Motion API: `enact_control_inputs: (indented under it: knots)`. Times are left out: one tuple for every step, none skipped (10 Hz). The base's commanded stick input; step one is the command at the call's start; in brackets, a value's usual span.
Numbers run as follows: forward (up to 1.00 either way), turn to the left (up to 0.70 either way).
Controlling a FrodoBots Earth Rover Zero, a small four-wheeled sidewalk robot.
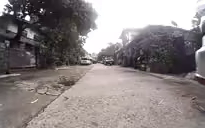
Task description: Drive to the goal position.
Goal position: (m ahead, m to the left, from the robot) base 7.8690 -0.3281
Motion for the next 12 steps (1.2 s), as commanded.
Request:
enact_control_inputs:
  knots:
    - [0.70, 0.00]
    - [0.70, 0.00]
    - [0.70, 0.00]
    - [0.70, 0.00]
    - [0.70, 0.00]
    - [0.70, 0.00]
    - [0.70, 0.00]
    - [0.70, 0.00]
    - [0.70, 0.00]
    - [0.70, 0.00]
    - [0.70, 0.00]
    - [0.70, 0.00]
